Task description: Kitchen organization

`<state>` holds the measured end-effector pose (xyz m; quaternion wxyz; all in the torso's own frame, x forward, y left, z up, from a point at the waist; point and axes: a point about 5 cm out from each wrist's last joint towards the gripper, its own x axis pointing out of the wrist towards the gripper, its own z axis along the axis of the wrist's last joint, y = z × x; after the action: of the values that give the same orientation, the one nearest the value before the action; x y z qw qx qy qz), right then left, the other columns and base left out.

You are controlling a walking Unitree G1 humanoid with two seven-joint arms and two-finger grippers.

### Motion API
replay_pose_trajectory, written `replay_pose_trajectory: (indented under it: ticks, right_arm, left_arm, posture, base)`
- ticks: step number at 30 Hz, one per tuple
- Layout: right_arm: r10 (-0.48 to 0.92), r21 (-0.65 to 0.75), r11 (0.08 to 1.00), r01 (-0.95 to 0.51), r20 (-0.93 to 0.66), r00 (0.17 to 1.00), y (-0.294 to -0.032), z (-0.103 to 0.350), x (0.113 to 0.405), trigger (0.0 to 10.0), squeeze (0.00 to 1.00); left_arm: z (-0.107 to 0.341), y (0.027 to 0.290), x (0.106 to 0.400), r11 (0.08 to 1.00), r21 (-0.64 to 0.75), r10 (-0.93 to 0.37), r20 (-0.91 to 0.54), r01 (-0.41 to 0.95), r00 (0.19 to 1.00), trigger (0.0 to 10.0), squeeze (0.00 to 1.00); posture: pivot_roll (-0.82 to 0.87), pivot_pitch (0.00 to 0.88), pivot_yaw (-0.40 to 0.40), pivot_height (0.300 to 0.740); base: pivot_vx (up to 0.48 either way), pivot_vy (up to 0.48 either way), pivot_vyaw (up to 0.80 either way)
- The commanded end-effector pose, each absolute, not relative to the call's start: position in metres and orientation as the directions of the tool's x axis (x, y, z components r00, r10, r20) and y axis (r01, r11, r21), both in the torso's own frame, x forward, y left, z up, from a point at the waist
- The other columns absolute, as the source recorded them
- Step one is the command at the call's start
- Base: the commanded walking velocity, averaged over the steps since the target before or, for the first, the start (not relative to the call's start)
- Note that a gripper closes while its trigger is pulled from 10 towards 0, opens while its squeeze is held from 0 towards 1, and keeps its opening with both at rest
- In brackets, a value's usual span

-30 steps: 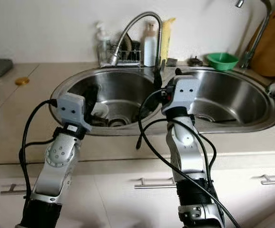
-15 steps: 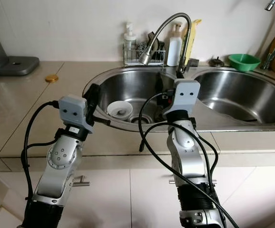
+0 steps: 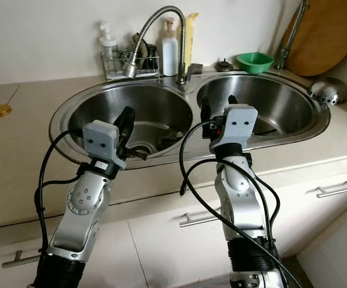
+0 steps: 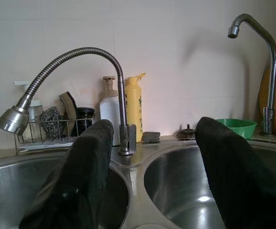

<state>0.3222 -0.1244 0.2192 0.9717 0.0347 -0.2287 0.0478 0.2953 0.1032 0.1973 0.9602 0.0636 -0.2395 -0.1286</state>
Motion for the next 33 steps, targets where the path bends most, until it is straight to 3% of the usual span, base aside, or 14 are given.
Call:
replay_pose_trajectory:
  ticks: [1, 33]
  right_arm:
    - [0.087, 0.030, 0.993, -0.113, 0.457, 0.885, -0.124, 0.221, 0.318, 10.0, 0.00]
    - [0.065, 0.072, 0.991, -0.117, 0.510, 0.858, -0.128, 0.219, 0.301, 10.0, 0.00]
  left_arm:
    - [0.198, 0.103, 0.296, 0.957, 0.196, -0.283, 0.450, 0.215, 0.847, 10.0, 0.00]
    - [0.203, 0.104, 0.288, 0.956, 0.223, -0.278, 0.498, 0.189, 0.821, 10.0, 0.00]
  posture:
    - [0.11, 0.000, -0.001, 0.740]
    - [0.11, 0.000, -0.004, 0.740]
  base:
    - [0.000, 0.000, -0.80]
    - [0.000, 0.000, -0.80]
